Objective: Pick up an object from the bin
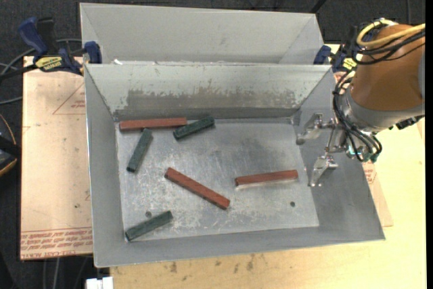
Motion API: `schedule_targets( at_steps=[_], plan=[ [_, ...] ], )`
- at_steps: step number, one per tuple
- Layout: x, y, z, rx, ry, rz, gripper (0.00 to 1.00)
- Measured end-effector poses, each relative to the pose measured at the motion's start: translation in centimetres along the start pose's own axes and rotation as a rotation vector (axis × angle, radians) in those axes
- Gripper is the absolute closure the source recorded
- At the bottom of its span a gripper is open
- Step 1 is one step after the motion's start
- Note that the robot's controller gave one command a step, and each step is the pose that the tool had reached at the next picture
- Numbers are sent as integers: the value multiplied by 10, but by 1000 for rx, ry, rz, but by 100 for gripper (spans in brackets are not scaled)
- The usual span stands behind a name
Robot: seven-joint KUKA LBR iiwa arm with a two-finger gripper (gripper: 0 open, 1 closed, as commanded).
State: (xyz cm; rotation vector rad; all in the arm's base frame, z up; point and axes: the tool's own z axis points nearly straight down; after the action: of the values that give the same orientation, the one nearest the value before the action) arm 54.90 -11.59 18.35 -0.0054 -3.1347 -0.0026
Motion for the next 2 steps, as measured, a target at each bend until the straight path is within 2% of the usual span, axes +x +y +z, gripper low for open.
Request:
schedule_targets(
  at_steps=[1, 2],
  plan=[
    [-2, 1, -5, 1, -8, -3, 0],
    [-13, 31, 61, 2, -12, -95, 0]
  ],
)
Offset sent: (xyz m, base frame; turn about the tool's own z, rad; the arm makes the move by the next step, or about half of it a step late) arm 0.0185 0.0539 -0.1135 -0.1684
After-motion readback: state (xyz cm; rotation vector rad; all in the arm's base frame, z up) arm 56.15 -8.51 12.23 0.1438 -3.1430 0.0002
